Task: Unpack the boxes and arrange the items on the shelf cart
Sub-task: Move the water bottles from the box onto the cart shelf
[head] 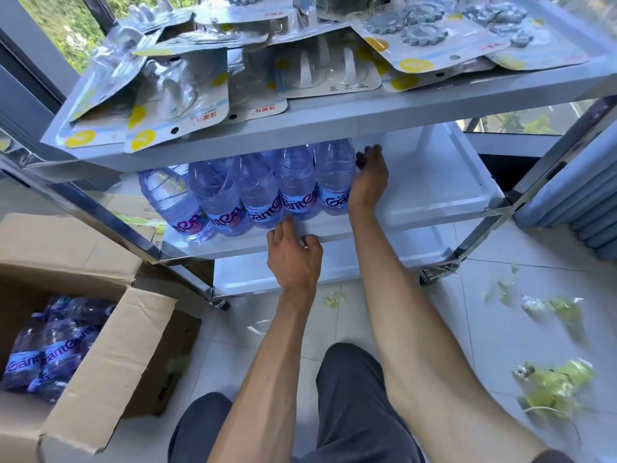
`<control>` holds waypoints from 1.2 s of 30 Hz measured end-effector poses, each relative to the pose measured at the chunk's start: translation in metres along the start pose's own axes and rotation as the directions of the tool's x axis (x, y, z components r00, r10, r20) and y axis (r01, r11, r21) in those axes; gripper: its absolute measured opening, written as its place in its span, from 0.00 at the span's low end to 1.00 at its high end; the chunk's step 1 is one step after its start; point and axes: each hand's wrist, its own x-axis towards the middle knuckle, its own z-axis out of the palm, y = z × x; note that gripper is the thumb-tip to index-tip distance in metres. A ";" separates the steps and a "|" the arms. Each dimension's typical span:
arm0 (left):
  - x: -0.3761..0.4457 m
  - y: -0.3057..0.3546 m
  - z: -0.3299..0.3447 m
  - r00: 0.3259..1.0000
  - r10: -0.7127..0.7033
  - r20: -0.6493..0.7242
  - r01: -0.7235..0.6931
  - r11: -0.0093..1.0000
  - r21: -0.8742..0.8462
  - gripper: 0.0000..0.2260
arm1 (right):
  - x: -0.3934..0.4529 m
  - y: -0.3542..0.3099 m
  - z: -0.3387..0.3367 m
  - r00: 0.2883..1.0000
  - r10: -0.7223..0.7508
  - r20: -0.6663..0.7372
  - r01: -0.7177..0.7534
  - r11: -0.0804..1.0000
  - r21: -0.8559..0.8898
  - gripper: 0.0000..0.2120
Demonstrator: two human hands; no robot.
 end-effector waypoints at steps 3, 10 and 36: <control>0.000 -0.002 -0.001 1.000 -0.006 0.025 0.006 1.000 -0.003 0.27 | -0.046 0.022 -0.007 0.969 -0.238 0.069 0.243 0.966 -0.090 0.27; -0.003 -0.007 -0.011 0.997 0.012 0.070 -0.010 0.999 -0.034 0.29 | -0.067 0.045 -0.007 0.916 -0.365 0.163 0.394 0.893 -0.216 0.40; -0.016 -0.038 -0.020 0.982 0.178 -0.065 -0.174 0.982 0.072 0.23 | -0.083 0.057 0.004 0.940 -0.301 0.161 0.331 0.691 -0.642 0.64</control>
